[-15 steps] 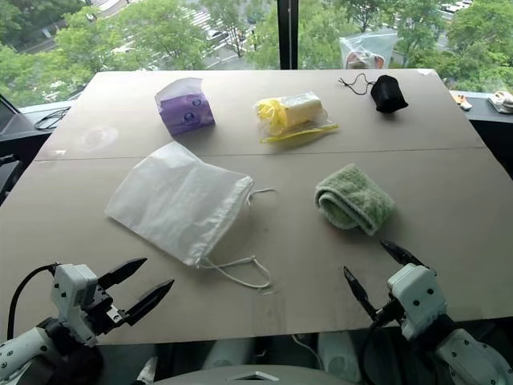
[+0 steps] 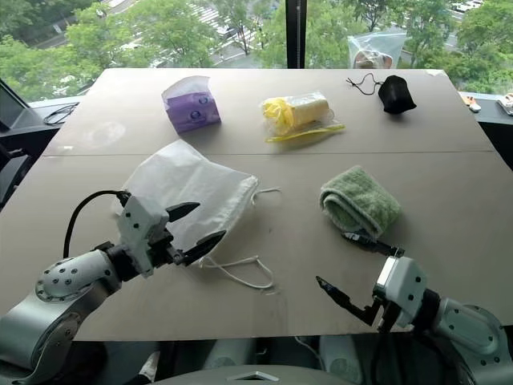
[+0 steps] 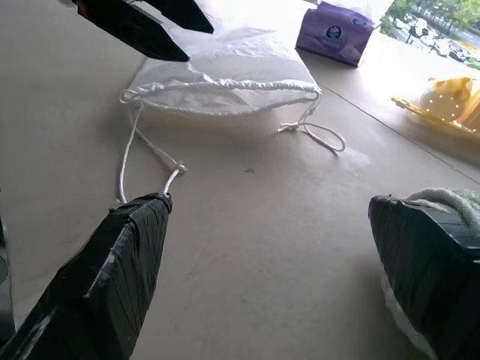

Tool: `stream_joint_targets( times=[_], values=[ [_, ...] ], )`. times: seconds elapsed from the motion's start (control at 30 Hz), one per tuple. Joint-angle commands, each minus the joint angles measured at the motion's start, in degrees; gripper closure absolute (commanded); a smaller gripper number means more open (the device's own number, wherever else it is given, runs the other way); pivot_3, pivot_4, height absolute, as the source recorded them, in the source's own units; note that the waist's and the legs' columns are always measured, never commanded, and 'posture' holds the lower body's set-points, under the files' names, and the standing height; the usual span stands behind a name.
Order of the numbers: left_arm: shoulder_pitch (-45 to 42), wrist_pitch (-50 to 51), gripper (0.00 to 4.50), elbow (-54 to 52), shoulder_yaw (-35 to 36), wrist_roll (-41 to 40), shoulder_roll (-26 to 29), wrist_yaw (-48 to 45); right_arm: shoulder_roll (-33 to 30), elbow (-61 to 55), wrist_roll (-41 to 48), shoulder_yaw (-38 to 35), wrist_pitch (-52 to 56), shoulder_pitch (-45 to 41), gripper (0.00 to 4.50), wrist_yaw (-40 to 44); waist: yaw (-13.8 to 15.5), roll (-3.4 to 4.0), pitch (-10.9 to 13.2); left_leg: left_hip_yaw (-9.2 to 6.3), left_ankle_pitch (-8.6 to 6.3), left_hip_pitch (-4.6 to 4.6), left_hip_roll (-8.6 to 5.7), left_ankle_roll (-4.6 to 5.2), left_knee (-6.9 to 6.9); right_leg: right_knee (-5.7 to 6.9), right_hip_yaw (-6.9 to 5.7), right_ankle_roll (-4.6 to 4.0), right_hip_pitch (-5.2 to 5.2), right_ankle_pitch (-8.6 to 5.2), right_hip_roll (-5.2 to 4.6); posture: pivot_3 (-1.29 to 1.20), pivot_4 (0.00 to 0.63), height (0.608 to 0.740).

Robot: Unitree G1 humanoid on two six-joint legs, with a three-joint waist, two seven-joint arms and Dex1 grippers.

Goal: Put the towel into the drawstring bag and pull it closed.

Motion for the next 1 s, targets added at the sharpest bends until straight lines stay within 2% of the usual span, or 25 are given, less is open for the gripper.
stream_joint_targets(
  times=[0.03,0.17,0.2,0.23,0.43,0.5,0.57,0.67,0.77,0.93,0.97,1.0],
  values=[
    [-1.9,0.1,0.17,1.7,-5.9,8.9,1.9,3.0,-0.8,0.2,-0.3,0.6,-0.2,-0.8,0.0,0.3,0.0,0.0,0.0,0.0,0.0,-0.01,0.0,0.0,0.0,-0.01,0.01,-0.03,0.0,0.02,-0.01,0.0,0.15,0.74],
    [-3.2,-0.7,0.17,6.1,-9.8,15.7,1.7,5.4,-0.7,0.3,-1.6,0.6,0.7,-2.2,0.0,-1.6,-0.1,-0.03,0.0,0.02,0.0,-0.01,0.0,0.0,0.0,-0.01,0.03,-0.06,-0.01,0.04,-0.01,0.0,0.15,0.74],
    [-3.4,-0.5,0.66,6.6,-9.8,15.2,0.9,4.9,-0.6,0.1,-2.1,0.5,1.0,-2.3,0.0,-2.2,0.0,-0.02,0.0,0.02,0.0,-0.01,0.0,0.0,0.0,-0.01,0.03,-0.05,-0.01,0.04,-0.02,0.0,0.15,0.74],
    [-3.7,-0.1,0.73,7.0,-9.5,14.7,0.0,4.7,-0.4,-0.1,-2.5,0.4,1.7,-2.3,0.0,-3.1,0.0,-0.02,0.0,0.02,0.0,-0.01,0.01,0.0,0.0,-0.01,0.02,-0.04,-0.01,0.03,-0.03,0.0,0.15,0.74],
    [-5.4,-6.1,3.5,13.4,-9.1,17.1,-0.2,1.7,0.9,-1.3,-4.6,1.2,5.3,-3.5,0.0,-7.9,0.1,-0.04,0.0,0.01,0.0,-0.02,0.01,-0.01,0.0,0.0,0.0,-0.2,-0.02,0.12,-0.1,0.0,0.15,0.74],
    [-6.0,-8.7,4.46,16.4,-7.5,16.6,-0.4,0.2,1.0,-2.7,-8.9,1.8,7.8,-4.4,0.0,-11.2,0.0,-0.03,0.0,0.01,0.0,-0.01,0.01,-0.01,0.0,0.0,0.0,-0.21,-0.02,0.12,-0.1,0.0,0.15,0.74],
    [-7.4,-9.2,4.46,18.8,-4.5,12.6,-2.0,-2.0,1.4,-4.0,-12.1,2.8,10.2,-5.2,0.0,-14.2,0.0,-0.02,0.0,0.02,0.0,-0.03,0.01,-0.01,0.0,0.0,0.0,-0.22,-0.04,0.13,-0.11,0.0,0.15,0.74],
    [-9.8,-5.0,4.46,21.3,1.7,1.4,-4.6,-7.8,2.0,-5.0,-8.7,4.1,12.5,-6.6,0.0,-13.2,0.0,-0.04,0.0,0.01,0.0,-0.07,0.02,-0.01,0.02,0.02,-0.03,-0.21,-0.09,0.13,-0.13,0.0,0.15,0.74],
    [-13.1,0.0,4.46,26.7,7.5,-5.7,-3.9,-11.6,2.1,-5.5,-6.4,4.7,13.6,-7.6,0.0,-12.3,0.0,-0.04,0.0,0.0,0.0,-0.08,0.01,-0.01,0.03,0.03,-0.05,-0.2,-0.08,0.14,-0.12,0.0,0.15,0.74],
    [-13.6,-4.8,4.46,31.4,8.6,-2.5,-1.2,-13.6,1.9,-5.5,-2.5,4.8,14.8,-8.9,0.0,-10.5,-0.2,-0.04,0.0,0.02,0.01,-0.07,-0.02,0.0,0.05,0.06,-0.02,-0.13,-0.08,0.17,-0.05,0.0,0.15,0.74],
    [-11.9,-9.5,4.46,30.7,8.8,-0.9,-1.3,-14.3,1.4,-5.4,-1.7,4.9,14.9,-9.0,0.0,-9.5,-0.2,-0.05,0.0,0.03,0.01,-0.07,-0.02,0.0,0.05,0.06,-0.02,-0.12,-0.07,0.19,-0.06,0.0,0.15,0.74],
    [-10.3,-11.7,4.23,29.3,9.1,-0.2,-2.0,-13.9,0.8,-5.5,-0.8,5.1,15.0,-8.7,0.0,-8.3,-0.2,-0.05,0.0,0.03,0.01,-0.07,-0.02,0.0,0.05,0.05,-0.01,-0.11,-0.08,0.2,-0.07,0.0,0.15,0.74]
  ],
)
